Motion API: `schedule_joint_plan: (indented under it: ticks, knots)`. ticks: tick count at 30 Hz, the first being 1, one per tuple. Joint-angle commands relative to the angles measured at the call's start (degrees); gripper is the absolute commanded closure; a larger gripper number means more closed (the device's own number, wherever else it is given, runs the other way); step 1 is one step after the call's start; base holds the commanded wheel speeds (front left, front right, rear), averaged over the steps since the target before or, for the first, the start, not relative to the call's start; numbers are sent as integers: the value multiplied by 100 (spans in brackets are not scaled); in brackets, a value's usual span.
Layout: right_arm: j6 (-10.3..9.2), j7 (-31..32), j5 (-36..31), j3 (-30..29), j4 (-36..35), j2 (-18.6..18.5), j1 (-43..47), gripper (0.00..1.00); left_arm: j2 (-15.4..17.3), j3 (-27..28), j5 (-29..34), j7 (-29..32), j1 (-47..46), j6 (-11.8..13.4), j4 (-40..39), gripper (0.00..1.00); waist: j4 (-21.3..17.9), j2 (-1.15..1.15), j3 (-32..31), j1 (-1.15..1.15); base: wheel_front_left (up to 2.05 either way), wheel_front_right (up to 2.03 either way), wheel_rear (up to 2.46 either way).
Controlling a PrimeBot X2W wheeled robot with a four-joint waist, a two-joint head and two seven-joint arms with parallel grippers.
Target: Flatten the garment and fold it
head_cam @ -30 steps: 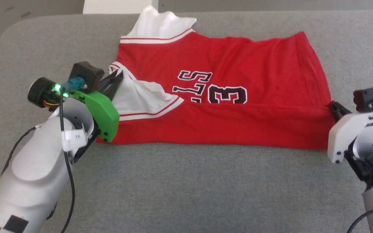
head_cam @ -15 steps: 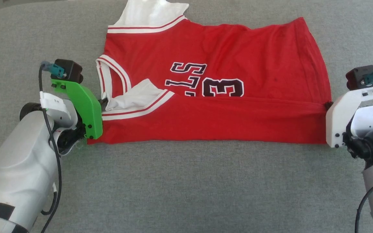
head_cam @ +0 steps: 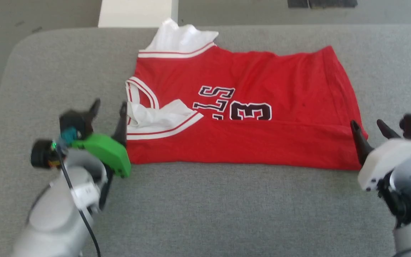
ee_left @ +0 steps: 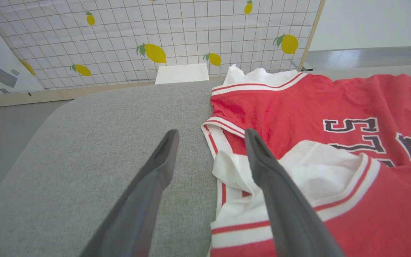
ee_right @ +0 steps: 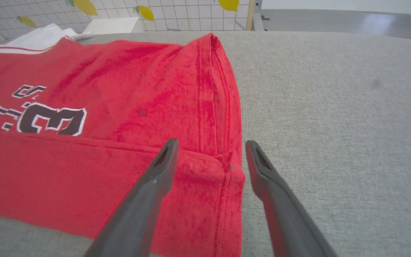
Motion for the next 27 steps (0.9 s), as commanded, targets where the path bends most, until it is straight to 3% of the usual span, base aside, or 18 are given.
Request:
schedule_joint_plan:
  ticks: [1, 5, 12, 22, 27]
  knots:
    - [-8, -324, -29, -68, -127, 121, 193, 0, -47, 53, 79, -101, 249, 153, -118, 0, 84, 0, -304, 0, 0, 0, 0]
    - [-8, -1219, -127, -163, -398, 399, 668, 0, -167, 159, 51, -195, 828, 445, -401, 0, 67, 0, -458, 0, 0, 0, 0]
    - [-8, -2289, -261, -155, -684, 653, 1196, 0, -306, 269, -281, 73, 1309, 705, -363, 0, -37, 0, -540, 0, 0, 0, 0]
    - [-8, -2744, -90, 89, -622, 681, 1330, 0, -376, 511, -990, 1543, 1156, 1109, 171, 0, -370, 0, -433, 0, 0, 0, 0]
    - [-8, -2786, -65, 154, -607, 682, 1296, 0, -321, 572, -1249, 2095, 1057, 1102, 285, 0, -523, 0, -381, 0, 0, 0, 0]
